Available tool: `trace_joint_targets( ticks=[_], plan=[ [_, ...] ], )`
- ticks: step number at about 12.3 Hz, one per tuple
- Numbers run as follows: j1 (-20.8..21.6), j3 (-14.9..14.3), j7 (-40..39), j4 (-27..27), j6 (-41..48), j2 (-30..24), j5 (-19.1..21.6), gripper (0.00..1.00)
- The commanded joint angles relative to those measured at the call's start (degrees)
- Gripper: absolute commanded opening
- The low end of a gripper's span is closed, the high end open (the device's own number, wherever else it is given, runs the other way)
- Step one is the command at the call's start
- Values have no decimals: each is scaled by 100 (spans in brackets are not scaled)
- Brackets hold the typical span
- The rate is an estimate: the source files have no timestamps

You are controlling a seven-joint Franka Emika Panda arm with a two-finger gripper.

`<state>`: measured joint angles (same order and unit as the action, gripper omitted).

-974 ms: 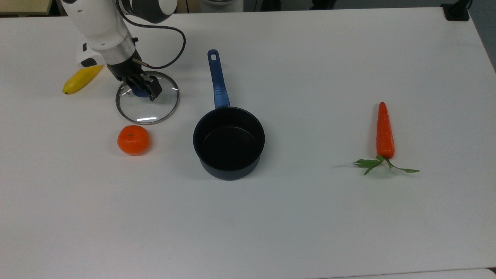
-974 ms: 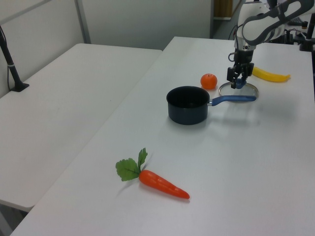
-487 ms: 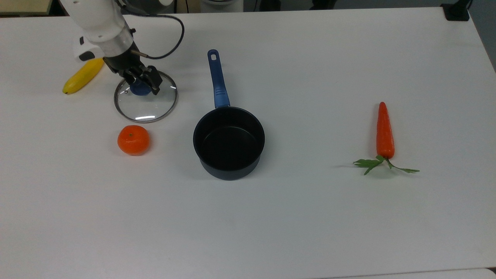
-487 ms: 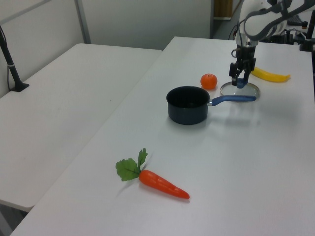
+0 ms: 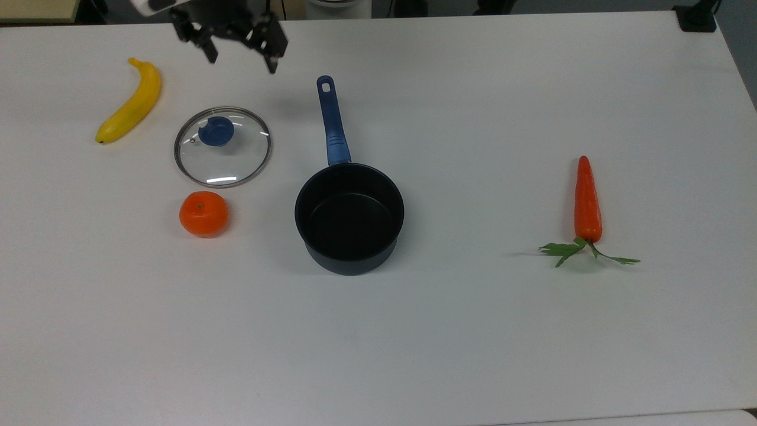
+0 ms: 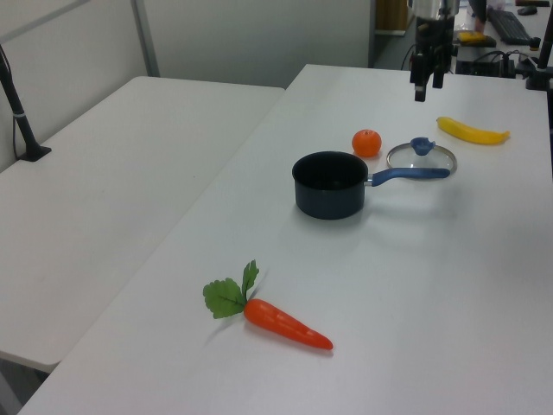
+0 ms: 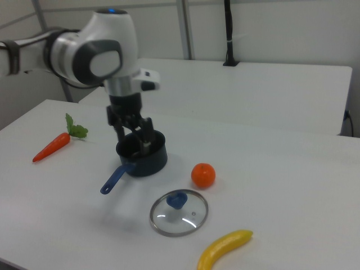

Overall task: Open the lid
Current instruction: 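Open the gripper and raise it away from the lid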

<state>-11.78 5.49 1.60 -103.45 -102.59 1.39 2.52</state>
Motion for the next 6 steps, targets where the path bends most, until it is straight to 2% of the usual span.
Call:
trace_joint_targets(
  ticks=[1,6],
  plan=[
    [88,102,-28,18,231,-148,-181,100],
    [44,75,25,308,292,-122,-217,100]
  ],
)
